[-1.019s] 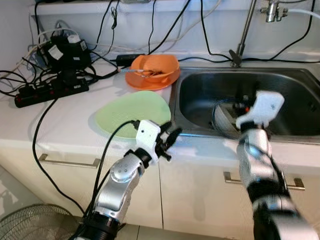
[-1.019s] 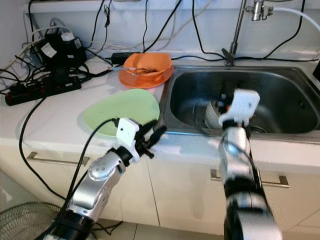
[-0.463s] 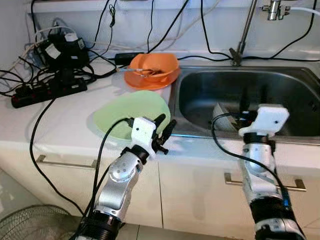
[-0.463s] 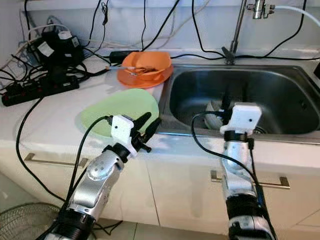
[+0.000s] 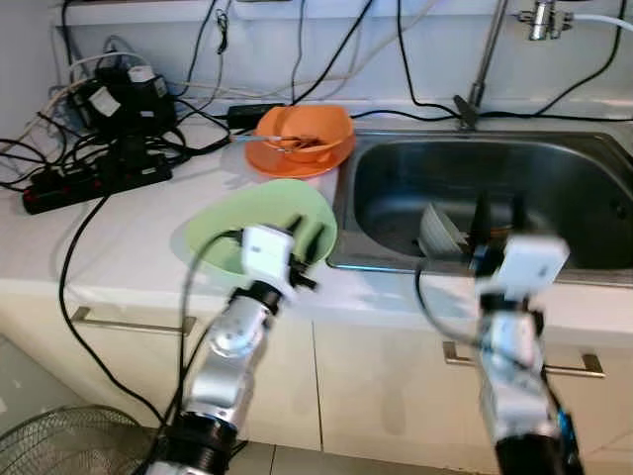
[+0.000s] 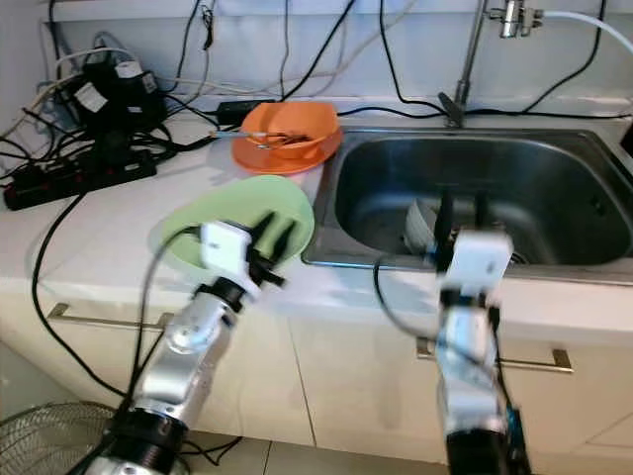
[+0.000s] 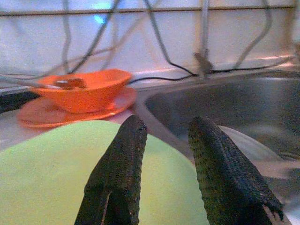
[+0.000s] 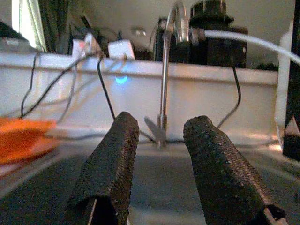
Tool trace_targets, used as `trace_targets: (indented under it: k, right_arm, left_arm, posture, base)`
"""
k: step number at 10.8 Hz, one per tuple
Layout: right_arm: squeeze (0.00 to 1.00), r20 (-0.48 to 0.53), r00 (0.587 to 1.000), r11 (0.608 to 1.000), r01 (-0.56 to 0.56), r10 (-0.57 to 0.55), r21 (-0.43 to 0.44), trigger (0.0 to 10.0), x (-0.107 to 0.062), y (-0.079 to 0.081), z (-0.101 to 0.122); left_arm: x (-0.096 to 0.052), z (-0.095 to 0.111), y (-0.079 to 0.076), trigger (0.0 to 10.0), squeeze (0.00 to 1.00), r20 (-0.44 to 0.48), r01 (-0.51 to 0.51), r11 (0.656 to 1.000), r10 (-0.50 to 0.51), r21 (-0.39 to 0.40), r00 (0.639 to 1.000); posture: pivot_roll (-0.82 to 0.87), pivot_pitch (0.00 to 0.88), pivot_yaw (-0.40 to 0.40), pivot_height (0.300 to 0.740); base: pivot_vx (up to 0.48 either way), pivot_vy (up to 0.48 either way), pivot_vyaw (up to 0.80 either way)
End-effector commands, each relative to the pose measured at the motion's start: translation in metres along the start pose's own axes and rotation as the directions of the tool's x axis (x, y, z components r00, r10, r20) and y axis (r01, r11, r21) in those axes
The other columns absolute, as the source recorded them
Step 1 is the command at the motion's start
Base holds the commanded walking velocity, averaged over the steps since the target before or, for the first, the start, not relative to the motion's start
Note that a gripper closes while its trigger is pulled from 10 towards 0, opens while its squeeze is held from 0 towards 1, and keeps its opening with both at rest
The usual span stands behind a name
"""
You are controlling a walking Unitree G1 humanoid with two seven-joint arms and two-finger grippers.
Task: Kitchen organization
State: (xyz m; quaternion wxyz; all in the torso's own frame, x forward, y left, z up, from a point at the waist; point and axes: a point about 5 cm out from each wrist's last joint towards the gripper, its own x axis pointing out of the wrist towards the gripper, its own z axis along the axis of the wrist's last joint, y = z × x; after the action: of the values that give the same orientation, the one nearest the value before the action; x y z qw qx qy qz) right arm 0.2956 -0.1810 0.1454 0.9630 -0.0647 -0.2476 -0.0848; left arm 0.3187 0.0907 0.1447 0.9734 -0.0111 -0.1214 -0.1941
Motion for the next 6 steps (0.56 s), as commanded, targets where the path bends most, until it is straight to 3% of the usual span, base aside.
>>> trace_targets:
  k: [1,3,6]
  right_arm:
    - [0.00,-0.027,0.999,1.000,-0.021,0.021,-0.004,10.0,-0.003,0.007,-0.003]
    - [0.00,-0.069,0.997,0.999,-0.039,0.039,0.010,10.0,-0.011,0.015,-0.009]
    - [0.00,-0.096,0.994,0.998,-0.050,0.052,0.028,10.0,-0.018,0.023,-0.013]
  left_arm:
    - [0.003,0.007,0.009,10.0,0.00,0.031,-0.048,0.999,0.047,0.024,0.998]
    - [0.004,0.016,0.022,10.0,0.00,0.078,-0.121,0.992,0.118,0.036,0.990]
    - [0.001,0.029,0.055,10.0,0.00,0.121,-0.268,0.962,0.260,0.053,0.958]
  posture:
    - [0.01,0.017,0.092,0.740]
    - [0.02,0.016,0.091,0.740]
    - [0.02,0.017,0.094,0.740]
  base:
    - [0.000,0.000,0.00]
    - [0.000,0.000,0.00]
    - [0.000,0.000,0.00]
